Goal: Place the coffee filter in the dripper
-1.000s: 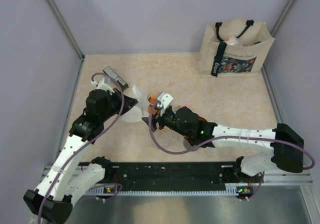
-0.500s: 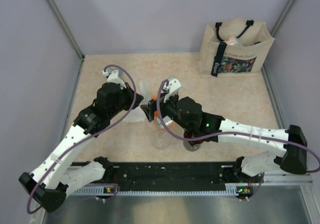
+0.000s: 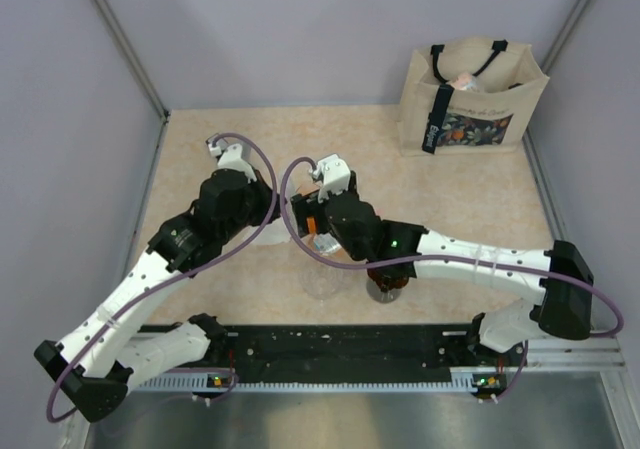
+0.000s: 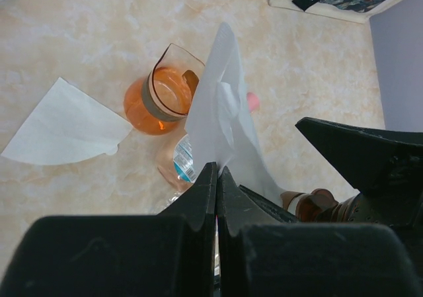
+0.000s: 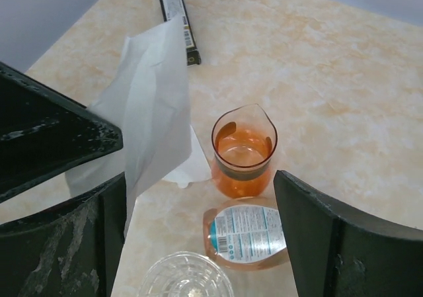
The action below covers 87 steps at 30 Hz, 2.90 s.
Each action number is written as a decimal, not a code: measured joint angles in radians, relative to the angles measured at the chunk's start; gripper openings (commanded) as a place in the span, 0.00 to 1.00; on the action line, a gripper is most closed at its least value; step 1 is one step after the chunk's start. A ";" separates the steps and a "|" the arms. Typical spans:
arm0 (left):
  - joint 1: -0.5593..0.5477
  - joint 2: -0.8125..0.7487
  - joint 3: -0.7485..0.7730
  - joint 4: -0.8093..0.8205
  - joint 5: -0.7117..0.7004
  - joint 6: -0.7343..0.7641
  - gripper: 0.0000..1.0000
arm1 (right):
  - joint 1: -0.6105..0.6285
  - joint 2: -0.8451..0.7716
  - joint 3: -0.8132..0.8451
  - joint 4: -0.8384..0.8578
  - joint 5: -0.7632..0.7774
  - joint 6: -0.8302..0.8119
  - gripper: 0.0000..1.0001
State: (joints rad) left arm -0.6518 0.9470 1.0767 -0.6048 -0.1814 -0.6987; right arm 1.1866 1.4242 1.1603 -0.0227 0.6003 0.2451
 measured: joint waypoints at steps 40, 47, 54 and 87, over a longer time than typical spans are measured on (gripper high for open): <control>-0.076 0.047 0.066 -0.042 -0.186 0.074 0.00 | -0.162 0.074 0.066 -0.121 -0.244 0.166 0.26; -0.076 0.027 0.066 -0.052 -0.203 0.074 0.00 | -0.162 0.033 0.042 -0.121 -0.269 0.148 0.27; -0.076 0.024 0.066 -0.052 -0.170 0.081 0.00 | -0.162 0.014 0.030 -0.102 -0.315 0.129 0.46; -0.076 0.039 0.055 -0.095 -0.161 0.112 0.24 | -0.183 -0.068 -0.031 -0.142 -0.354 0.113 0.00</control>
State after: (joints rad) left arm -0.7280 0.9863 1.1313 -0.7002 -0.3428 -0.5869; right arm 1.0035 1.3560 1.1297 -0.1650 0.2466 0.3584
